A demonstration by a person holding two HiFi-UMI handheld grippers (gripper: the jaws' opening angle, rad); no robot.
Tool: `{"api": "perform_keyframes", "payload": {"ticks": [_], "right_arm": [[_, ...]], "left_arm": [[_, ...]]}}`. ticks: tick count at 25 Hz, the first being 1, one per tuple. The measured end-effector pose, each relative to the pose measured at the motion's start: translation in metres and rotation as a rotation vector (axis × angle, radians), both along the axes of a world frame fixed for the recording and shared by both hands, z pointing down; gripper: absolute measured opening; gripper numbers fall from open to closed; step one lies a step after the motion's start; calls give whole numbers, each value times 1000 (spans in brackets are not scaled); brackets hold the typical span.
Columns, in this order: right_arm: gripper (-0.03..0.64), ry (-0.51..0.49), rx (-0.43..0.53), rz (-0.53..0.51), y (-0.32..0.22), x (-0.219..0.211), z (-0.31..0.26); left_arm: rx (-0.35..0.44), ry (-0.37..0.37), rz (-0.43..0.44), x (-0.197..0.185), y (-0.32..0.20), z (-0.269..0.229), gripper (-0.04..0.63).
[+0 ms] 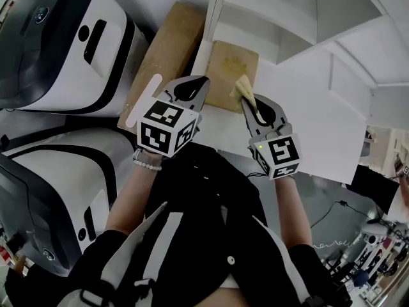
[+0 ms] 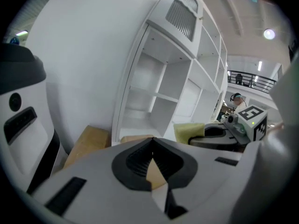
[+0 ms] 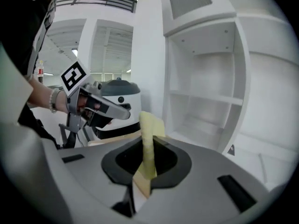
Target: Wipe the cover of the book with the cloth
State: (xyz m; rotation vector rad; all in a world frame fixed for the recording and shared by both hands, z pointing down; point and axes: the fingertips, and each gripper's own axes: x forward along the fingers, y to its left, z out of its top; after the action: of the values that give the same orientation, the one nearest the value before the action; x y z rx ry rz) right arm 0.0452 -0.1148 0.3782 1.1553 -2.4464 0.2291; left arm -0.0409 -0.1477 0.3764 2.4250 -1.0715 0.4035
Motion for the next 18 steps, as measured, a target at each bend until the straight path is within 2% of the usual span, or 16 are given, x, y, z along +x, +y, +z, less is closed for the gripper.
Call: {"api": "perform_keyframes", "payload": {"ticks": [3, 9, 18], "right_arm": [[37, -34, 106, 51, -3, 6, -36], [37, -96, 234, 122, -10, 16, -87], [37, -153, 344, 165, -6, 22, -134]], "left_arm": [[60, -1, 6, 3, 2, -21, 2], [155, 33, -21, -2, 0, -63, 2], [256, 66, -25, -9, 5, -113, 2]]}}
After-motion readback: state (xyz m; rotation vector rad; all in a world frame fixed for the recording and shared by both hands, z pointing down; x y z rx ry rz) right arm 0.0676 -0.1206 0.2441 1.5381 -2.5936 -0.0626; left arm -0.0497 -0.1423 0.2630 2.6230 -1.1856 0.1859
